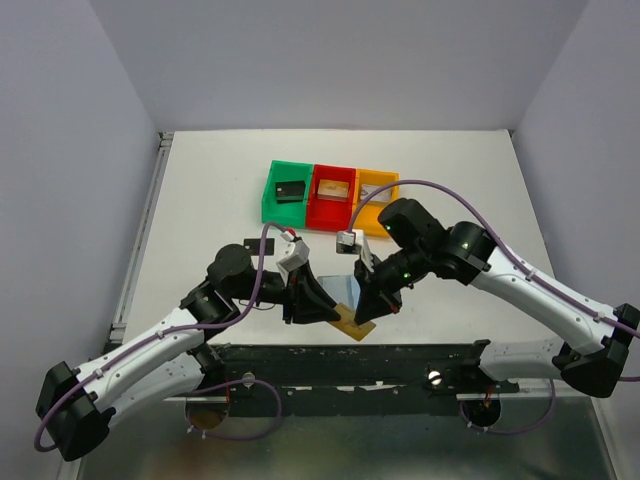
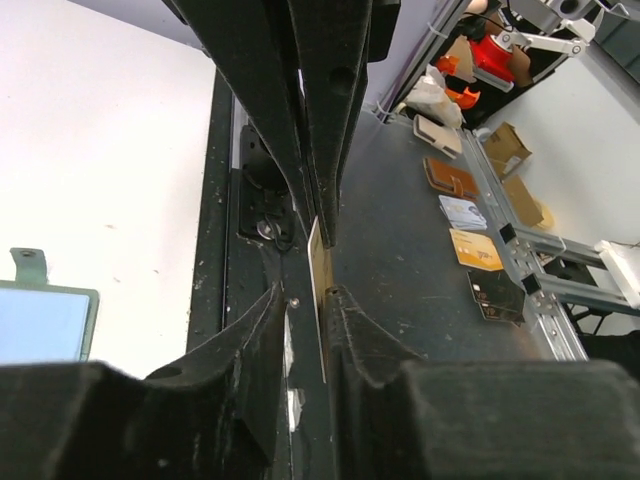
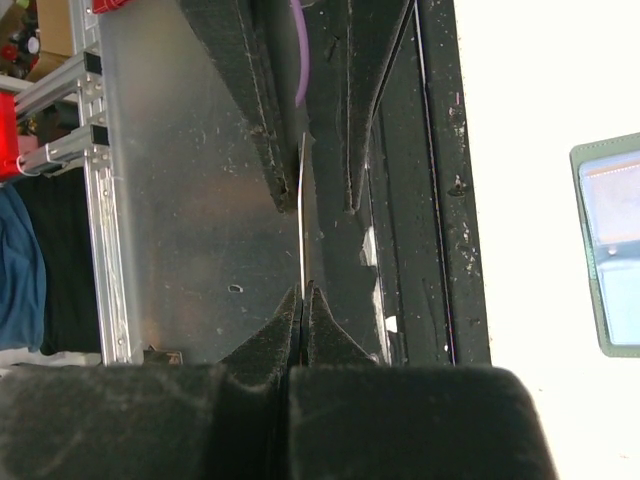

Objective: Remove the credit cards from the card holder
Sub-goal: Place the credit card at the center of the board.

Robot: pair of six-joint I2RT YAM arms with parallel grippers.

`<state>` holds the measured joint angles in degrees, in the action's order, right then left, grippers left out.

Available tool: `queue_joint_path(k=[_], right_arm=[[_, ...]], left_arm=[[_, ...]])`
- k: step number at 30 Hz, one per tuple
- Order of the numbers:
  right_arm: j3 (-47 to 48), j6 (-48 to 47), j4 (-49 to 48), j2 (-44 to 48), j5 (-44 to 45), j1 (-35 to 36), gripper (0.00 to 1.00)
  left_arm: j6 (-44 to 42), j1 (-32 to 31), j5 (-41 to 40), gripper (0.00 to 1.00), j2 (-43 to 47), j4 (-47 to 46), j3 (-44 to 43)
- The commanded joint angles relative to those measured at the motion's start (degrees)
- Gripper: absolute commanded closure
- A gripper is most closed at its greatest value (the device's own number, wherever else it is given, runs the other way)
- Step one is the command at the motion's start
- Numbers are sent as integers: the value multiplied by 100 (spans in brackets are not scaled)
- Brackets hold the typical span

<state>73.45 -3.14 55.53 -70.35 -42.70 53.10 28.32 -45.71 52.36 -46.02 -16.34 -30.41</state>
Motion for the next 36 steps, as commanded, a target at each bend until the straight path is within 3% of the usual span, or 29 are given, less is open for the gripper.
queue_joint_path(k=[1,6,9,13,17,20,22,25,32,36], right_arm=[[187,-99,134,-32,139,51,100],[196,-82,125,-23,244,51,99],[179,128,-6,38,576,51,69],[-41,682,-559,503,1280,25,51],[-453,1278,-1375,1284,2060,-80,48],[-1321,1850,-2656,2084,2975,-142,47],[-2050,2298,-3466,2620,3371,-168,38],[-2431,2686,-3672,2842,3759,-221,34],[-2748,2880,-3637,2807,3637,-239,34],[-2889,2950,-3672,2737,3523,-230,34]], left_arm=[[7,-60,240,69,-39,-300,35],[7,-78,266,91,-65,-291,44],[33,-69,205,100,-30,-361,114],[34,-69,-470,100,408,-414,351],[191,97,-1463,100,1006,-571,650],[665,369,-1869,100,1235,-1036,922],[1025,572,-2018,100,1323,-1388,1107],[1369,800,-2369,100,1376,-1522,1274],[1563,1450,-3380,100,1087,374,1099],[1703,1881,-3504,100,639,1010,1020]])
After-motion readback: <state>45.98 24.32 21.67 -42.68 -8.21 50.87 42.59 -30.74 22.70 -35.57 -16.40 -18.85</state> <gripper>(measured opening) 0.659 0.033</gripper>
